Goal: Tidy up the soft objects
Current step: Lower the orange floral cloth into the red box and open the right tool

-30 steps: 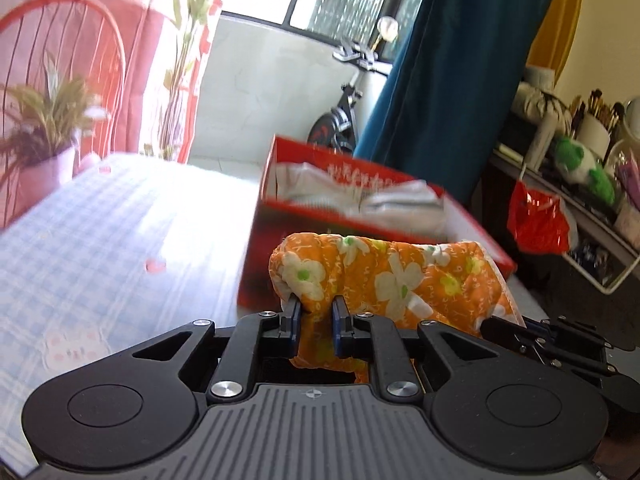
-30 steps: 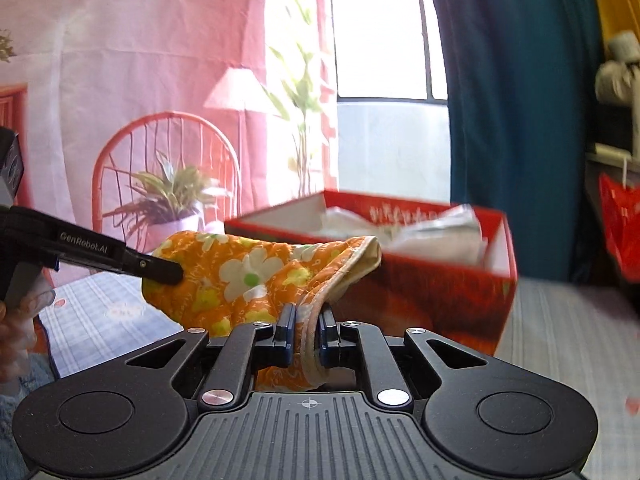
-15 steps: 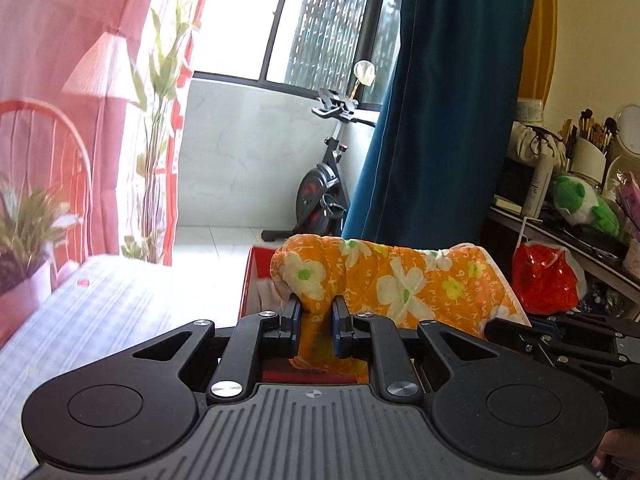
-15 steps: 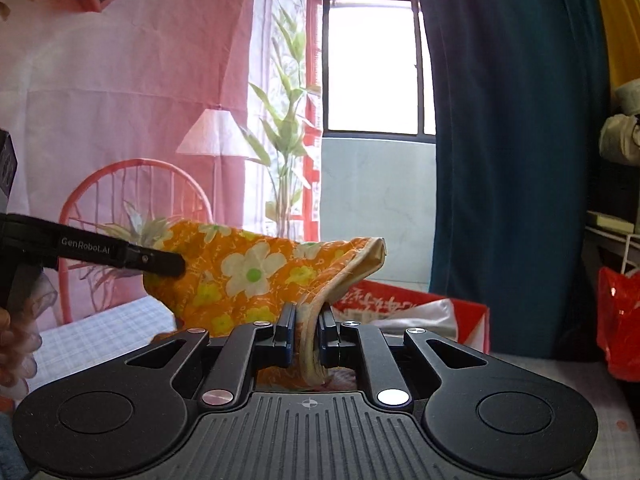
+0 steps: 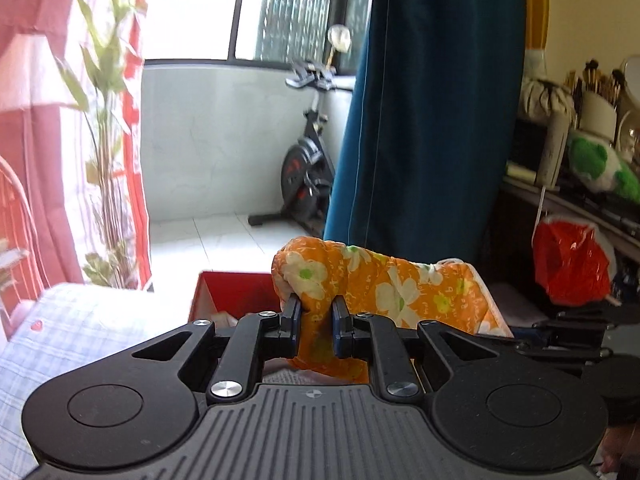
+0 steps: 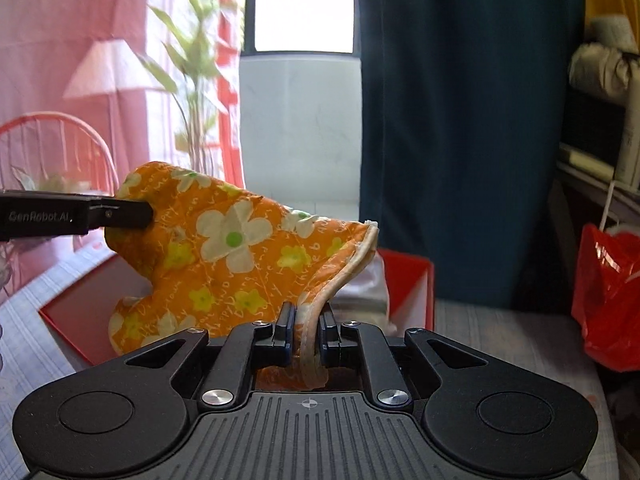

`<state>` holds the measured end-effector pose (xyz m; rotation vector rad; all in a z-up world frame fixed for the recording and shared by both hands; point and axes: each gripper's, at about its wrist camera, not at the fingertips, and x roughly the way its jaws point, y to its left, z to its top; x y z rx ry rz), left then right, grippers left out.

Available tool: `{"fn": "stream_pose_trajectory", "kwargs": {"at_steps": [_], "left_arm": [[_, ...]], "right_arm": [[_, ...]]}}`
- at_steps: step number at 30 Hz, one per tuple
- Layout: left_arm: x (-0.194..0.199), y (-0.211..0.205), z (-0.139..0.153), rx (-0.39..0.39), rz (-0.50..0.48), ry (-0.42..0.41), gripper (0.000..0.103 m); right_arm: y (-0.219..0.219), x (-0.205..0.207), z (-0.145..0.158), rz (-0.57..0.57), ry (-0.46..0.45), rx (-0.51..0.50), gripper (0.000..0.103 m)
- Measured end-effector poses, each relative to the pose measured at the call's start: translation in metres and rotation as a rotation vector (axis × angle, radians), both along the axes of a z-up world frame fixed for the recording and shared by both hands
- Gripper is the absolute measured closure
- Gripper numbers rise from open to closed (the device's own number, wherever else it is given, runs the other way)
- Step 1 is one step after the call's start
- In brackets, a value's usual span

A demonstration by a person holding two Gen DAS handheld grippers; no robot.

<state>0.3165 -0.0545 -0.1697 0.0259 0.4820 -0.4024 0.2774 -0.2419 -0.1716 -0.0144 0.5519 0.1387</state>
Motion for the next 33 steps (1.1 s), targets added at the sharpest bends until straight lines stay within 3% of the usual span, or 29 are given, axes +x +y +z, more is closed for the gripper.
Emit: {"fn": "stream_pose_trajectory", "kwargs": {"at_steps": [4,11,15,24,25,26,28,30,33], "left_arm": [[0.017,-0.002,-0.024,0.014,-0.044,0.112,0.087],[0.034,-0.003,-0.047,0.048,-0.105,0.257,0.087],[0.035,-0.008,-0.050,0.097,-0.122,0.277,0.087],[0.040,-0.010,-0.051,0.115,-0.102,0.299,0.085],[0.039,-0.010,-0.049,0.115,-0.100,0.291,0.079],[0.037,-0.008,-0.047,0.113,-0.101,0.286,0.060],[0.032,-0.006,-0.040,0.100,-0.105,0.251,0.031],[0.023,-0.002,-0.031,0.095,-0.109,0.198,0.025],[0.007,0.003,-0.018,0.108,-0.121,0.132,0.013]], "right_arm": [[-0.014,0.013,-0.013,-0.059,0.126,0.102,0.092],[-0.017,0.019,-0.031,-0.063,0.281,0.165,0.094],[-0.011,0.028,-0.030,-0.057,0.326,0.165,0.094],[-0.006,0.033,-0.033,-0.057,0.351,0.127,0.093],[-0.005,0.032,-0.032,-0.057,0.343,0.111,0.091],[-0.004,0.030,-0.031,-0.056,0.329,0.087,0.089],[0.000,0.024,-0.028,-0.055,0.295,0.047,0.069],[0.004,0.015,-0.024,-0.059,0.272,0.003,0.049],[0.008,-0.003,-0.017,-0.052,0.203,-0.034,0.044]]}}
